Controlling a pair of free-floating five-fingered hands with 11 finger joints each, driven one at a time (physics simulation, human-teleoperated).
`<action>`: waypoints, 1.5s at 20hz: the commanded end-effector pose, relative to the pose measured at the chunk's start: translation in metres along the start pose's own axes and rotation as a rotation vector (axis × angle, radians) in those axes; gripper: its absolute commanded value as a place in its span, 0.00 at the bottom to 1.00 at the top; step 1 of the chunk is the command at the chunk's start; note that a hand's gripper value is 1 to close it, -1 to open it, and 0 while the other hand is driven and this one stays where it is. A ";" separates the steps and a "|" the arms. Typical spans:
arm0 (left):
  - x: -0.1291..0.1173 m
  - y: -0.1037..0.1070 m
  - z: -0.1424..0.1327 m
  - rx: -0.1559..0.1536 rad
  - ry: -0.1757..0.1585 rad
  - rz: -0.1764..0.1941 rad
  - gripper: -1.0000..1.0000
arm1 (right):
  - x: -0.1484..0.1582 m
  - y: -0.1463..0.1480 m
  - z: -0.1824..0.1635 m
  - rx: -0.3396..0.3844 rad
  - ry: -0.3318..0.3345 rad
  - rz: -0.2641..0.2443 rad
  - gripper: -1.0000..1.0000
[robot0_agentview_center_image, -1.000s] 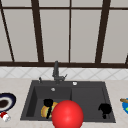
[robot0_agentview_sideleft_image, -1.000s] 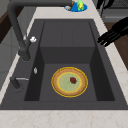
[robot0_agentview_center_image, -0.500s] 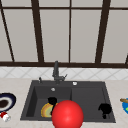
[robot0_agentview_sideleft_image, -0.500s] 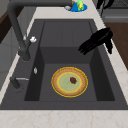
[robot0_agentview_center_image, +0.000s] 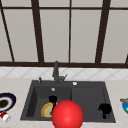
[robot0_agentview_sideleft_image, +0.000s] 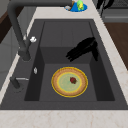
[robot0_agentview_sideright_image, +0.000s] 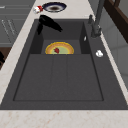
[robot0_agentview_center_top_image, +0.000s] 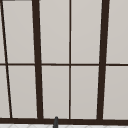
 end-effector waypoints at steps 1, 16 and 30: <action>-0.006 -0.017 0.010 0.118 0.028 -0.030 0.00 | 0.000 0.000 0.000 0.000 0.000 0.000 0.50; -0.024 -0.062 0.013 0.144 0.025 -0.035 0.00 | 0.000 0.000 0.000 0.000 0.000 0.000 0.50; -0.110 -0.124 0.003 0.084 -0.013 -0.042 0.00 | 0.000 0.000 0.000 0.000 0.000 0.000 0.50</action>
